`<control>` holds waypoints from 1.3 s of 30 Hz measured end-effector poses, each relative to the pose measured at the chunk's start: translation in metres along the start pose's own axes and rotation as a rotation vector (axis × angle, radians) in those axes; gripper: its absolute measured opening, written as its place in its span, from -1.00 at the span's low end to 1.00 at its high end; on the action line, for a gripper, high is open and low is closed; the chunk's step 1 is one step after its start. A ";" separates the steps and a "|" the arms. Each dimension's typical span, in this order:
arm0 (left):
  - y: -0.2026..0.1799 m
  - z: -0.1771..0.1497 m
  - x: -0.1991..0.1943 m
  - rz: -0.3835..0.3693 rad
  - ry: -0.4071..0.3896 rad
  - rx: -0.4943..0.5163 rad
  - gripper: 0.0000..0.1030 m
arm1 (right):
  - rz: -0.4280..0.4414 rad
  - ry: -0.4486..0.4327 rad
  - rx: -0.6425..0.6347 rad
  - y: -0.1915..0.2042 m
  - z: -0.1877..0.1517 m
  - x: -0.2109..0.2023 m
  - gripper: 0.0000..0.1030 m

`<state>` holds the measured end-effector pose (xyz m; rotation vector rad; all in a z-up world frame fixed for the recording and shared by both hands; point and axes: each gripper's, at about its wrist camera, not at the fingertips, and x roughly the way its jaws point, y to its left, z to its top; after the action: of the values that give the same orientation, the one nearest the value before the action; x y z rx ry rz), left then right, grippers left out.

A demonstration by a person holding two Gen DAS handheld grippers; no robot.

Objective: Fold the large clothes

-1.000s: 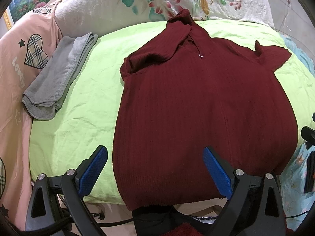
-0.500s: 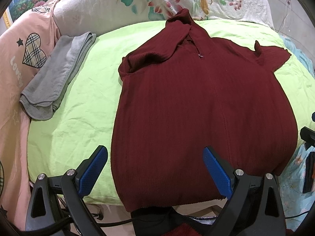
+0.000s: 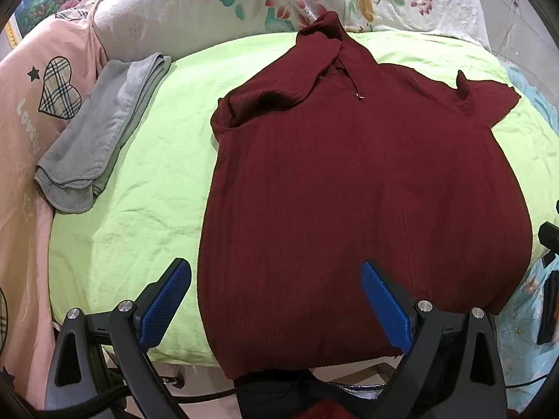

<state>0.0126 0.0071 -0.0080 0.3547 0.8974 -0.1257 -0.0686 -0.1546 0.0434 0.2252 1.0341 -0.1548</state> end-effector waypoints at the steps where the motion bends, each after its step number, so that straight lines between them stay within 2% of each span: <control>1: 0.000 0.001 0.001 -0.001 0.004 0.000 0.89 | 0.008 0.018 0.009 -0.001 0.001 0.001 1.00; 3: 0.000 0.002 0.004 -0.018 0.021 -0.009 0.89 | 0.020 0.035 0.023 -0.005 0.003 0.002 1.00; 9: -0.001 0.012 0.010 -0.023 0.030 -0.017 0.89 | 0.005 -0.026 0.021 -0.016 0.012 0.001 1.00; 15: 0.000 0.028 0.019 -0.018 0.048 -0.025 0.89 | 0.003 -0.046 0.081 -0.049 0.030 0.004 1.00; 19: 0.001 0.042 0.027 -0.029 0.042 -0.041 0.89 | -0.026 -0.072 0.136 -0.085 0.049 0.010 1.00; 22: 0.003 0.052 0.032 -0.034 0.022 -0.058 0.89 | -0.002 -0.119 0.195 -0.119 0.065 0.016 1.00; 24: 0.003 0.058 0.036 -0.031 -0.004 -0.064 0.89 | -0.006 -0.148 0.243 -0.149 0.077 0.023 1.00; 27: 0.002 0.066 0.045 -0.034 0.001 -0.072 0.89 | -0.024 -0.194 0.346 -0.203 0.097 0.034 0.99; 28: 0.002 0.069 0.048 -0.043 0.010 -0.072 0.89 | -0.023 -0.219 0.395 -0.227 0.106 0.039 0.96; 30: 0.000 0.072 0.057 -0.054 0.039 -0.069 0.89 | -0.034 -0.239 0.468 -0.262 0.121 0.048 0.65; 33: -0.007 0.076 0.070 -0.049 0.077 -0.051 0.89 | -0.089 -0.254 0.567 -0.318 0.146 0.065 0.34; 37: -0.016 0.081 0.095 -0.049 0.140 -0.030 0.89 | -0.161 -0.313 0.623 -0.378 0.178 0.079 0.27; 39: -0.019 0.083 0.104 -0.051 0.159 -0.025 0.89 | -0.146 -0.338 0.668 -0.407 0.192 0.092 0.13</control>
<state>0.1345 -0.0361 -0.0470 0.3220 1.0650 -0.1343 0.0428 -0.5990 0.0125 0.7031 0.6327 -0.6515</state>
